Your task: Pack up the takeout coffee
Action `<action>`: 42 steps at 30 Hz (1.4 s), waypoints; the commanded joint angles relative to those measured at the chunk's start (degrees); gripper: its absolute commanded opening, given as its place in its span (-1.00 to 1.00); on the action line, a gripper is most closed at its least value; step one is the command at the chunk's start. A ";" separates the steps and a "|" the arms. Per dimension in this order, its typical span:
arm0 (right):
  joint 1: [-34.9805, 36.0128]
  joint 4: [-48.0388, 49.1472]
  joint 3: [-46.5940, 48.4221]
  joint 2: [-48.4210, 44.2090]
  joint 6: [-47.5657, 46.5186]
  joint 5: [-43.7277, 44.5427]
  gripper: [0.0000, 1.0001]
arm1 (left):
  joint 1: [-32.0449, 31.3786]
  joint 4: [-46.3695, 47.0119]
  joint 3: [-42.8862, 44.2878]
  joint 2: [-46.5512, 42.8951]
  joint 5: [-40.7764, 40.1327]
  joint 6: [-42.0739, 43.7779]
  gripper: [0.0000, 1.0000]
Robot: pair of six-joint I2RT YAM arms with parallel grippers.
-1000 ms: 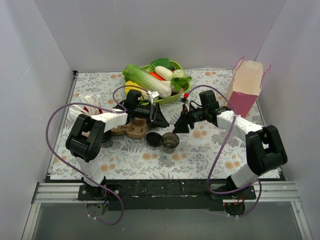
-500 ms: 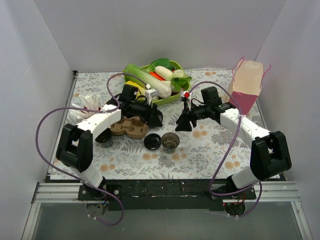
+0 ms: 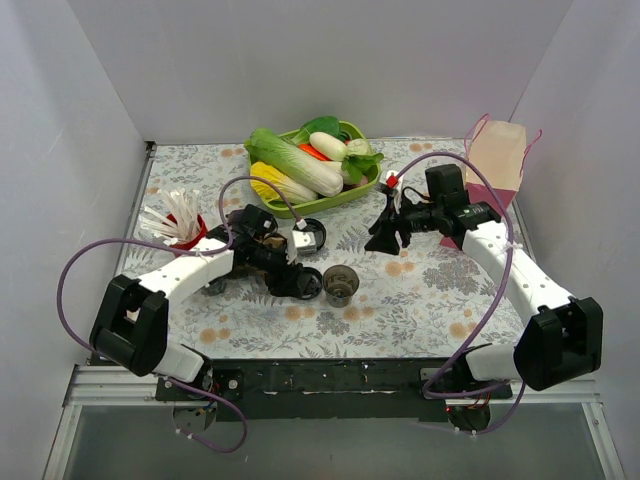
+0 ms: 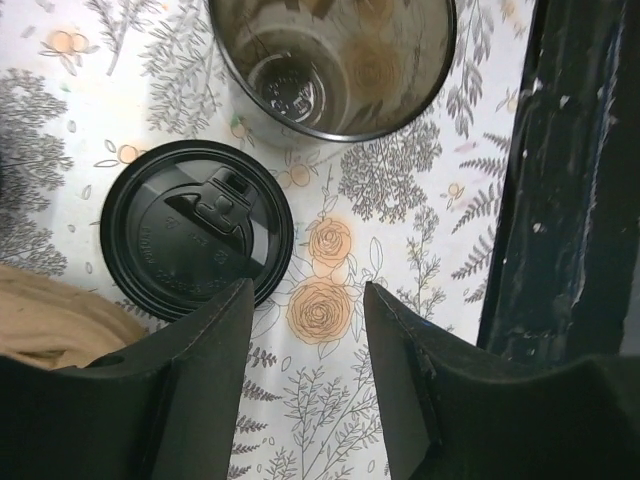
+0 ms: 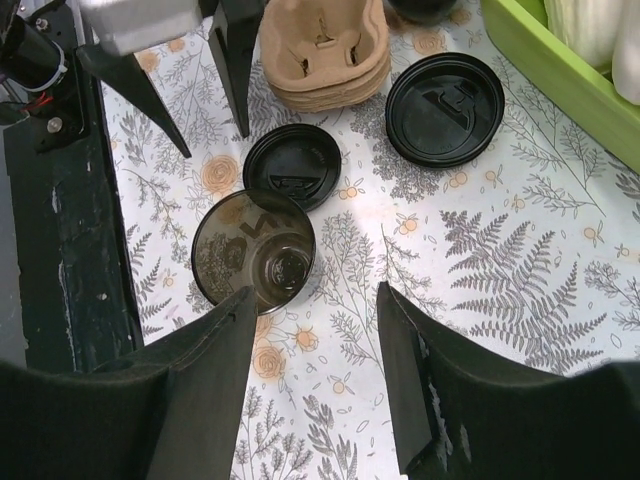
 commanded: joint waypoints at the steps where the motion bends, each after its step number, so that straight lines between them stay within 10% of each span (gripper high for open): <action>1: -0.56 -2.48 2.02 -2.92 -0.97 1.60 0.18 | -2.59 1.73 -1.75 0.00 -2.96 8.16 -0.06; 22: -2.67 -1.16 -1.24 -4.95 1.13 2.48 0.19 | -6.73 13.51 -7.64 5.72 -8.67 12.91 -0.15; 42: -3.20 -0.98 -0.10 -3.80 1.75 2.30 0.19 | -6.99 8.96 -6.25 -0.25 -8.76 8.01 -1.00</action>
